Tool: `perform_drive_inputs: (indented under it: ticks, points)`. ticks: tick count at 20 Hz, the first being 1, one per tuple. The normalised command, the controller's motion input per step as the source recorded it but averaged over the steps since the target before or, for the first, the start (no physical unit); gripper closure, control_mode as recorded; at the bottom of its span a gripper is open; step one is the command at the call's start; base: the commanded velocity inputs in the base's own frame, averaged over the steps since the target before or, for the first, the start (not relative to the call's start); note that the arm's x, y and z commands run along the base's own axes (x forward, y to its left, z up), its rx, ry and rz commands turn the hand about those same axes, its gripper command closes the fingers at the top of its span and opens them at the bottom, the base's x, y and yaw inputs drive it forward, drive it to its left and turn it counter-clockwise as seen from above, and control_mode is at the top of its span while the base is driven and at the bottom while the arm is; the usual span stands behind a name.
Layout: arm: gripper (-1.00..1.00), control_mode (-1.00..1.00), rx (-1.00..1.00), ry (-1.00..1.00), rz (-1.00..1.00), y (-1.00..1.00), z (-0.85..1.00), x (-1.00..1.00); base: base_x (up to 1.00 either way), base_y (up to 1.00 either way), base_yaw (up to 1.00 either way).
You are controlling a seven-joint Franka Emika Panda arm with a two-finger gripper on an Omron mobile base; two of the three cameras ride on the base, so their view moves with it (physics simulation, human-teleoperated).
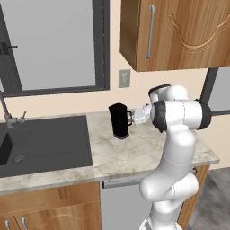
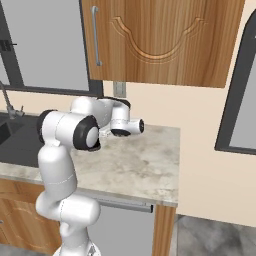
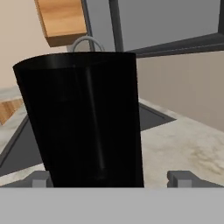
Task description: Turn on the sink faucet and place the jug under the water for a few seconds to fill it up.
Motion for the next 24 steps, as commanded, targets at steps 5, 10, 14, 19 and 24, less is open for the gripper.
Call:
perform_drive_inputs:
  ticks: [5,10,14,19,24]
  points:
    - [-1.0,-1.0,0.0,0.0,0.08,0.0,0.0,0.0,0.0,0.0,0.0]
    - [-1.0,-1.0,0.0,0.0,0.06,0.0,0.0,0.0,0.0,0.0,0.0]
    - [-1.0,-1.0,0.0,0.0,0.06,0.0,0.0,0.0,0.0,0.0,0.0]
    - [-1.0,-1.0,0.0,0.0,0.07,0.02,0.0,0.0,0.0,0.0,0.0]
    - [1.0,-1.0,-0.01,0.0,0.03,0.09,0.0,0.0,0.0,0.0,0.0]
